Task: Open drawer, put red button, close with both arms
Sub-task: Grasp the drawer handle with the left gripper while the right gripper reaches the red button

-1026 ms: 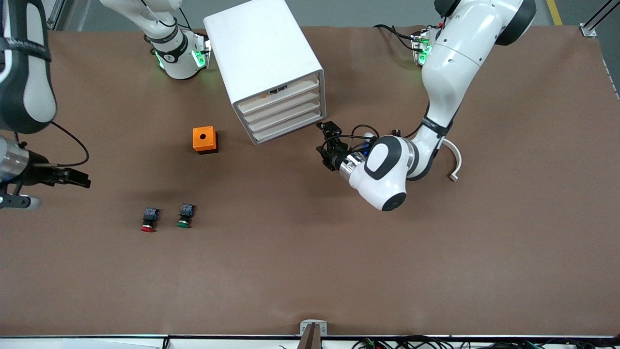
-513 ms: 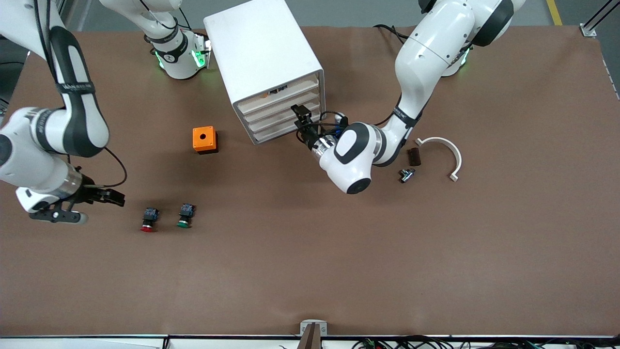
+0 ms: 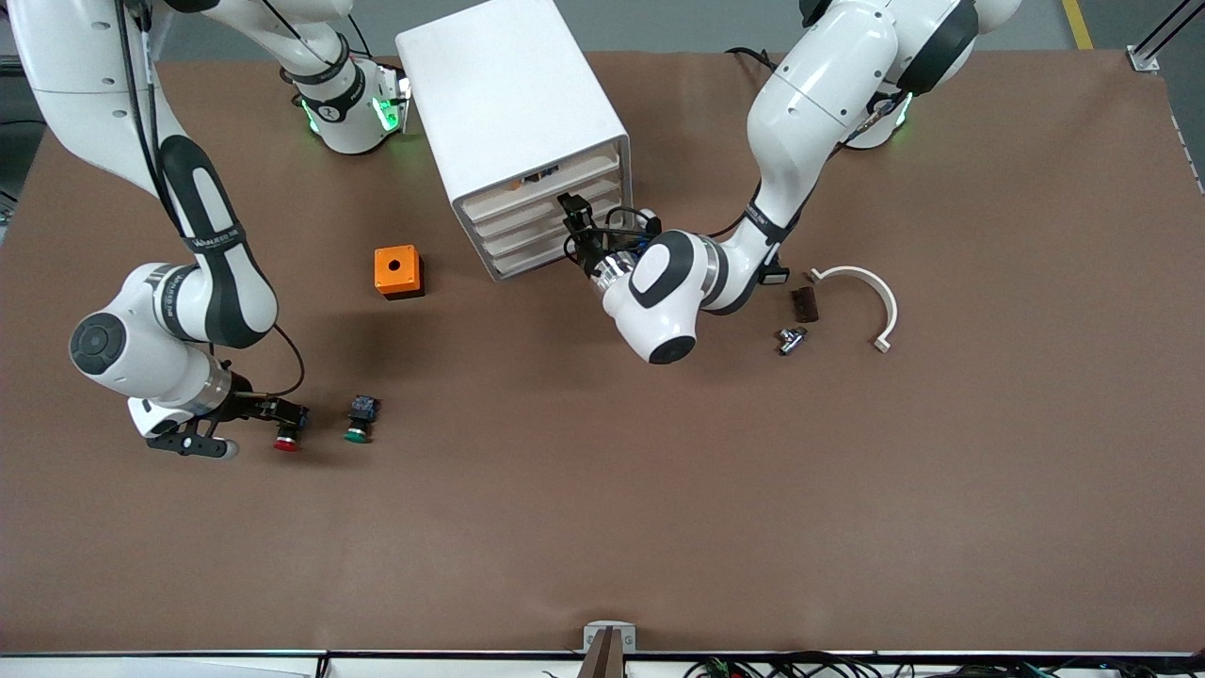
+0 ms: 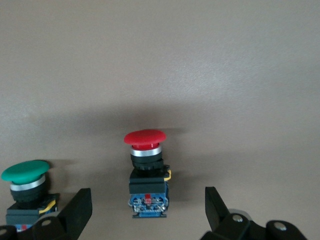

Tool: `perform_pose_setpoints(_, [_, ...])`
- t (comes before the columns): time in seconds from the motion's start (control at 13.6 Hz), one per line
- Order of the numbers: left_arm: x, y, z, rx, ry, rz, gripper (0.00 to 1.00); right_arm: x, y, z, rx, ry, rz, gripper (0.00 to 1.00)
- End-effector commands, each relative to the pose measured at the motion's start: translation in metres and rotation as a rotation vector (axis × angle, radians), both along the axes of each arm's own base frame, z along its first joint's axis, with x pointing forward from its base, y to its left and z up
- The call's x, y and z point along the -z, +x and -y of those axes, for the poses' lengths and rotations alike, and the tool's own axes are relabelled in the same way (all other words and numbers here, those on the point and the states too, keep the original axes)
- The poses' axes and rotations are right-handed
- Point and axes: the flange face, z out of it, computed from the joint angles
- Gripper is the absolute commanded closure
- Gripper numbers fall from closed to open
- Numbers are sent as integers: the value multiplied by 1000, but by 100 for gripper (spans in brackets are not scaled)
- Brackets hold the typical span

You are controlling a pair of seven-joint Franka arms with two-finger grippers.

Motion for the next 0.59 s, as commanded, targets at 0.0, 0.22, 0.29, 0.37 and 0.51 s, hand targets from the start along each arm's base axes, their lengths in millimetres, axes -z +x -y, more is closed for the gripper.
perform_pose_setpoints(0.0, [-3,1,6,-8,-4,-12,92,12,1,-5,35,21,0,0])
perform_pose_setpoints(0.22, [-4,10,-1,-20,-11,0,99,23,-1,-5,43,21,-18,0])
perform_pose_setpoints(0.29, [-5,21,-7,-34,-9,13,99,24,-1,-7,51,21,-18,0])
perform_pose_setpoints(0.37, [-7,39,-21,-65,-9,27,99,26,0,-8,56,20,-20,1])
perform_pose_setpoints(0.51, [-16,75,-46,-117,-48,66,99,28,-1,-9,53,20,-26,3])
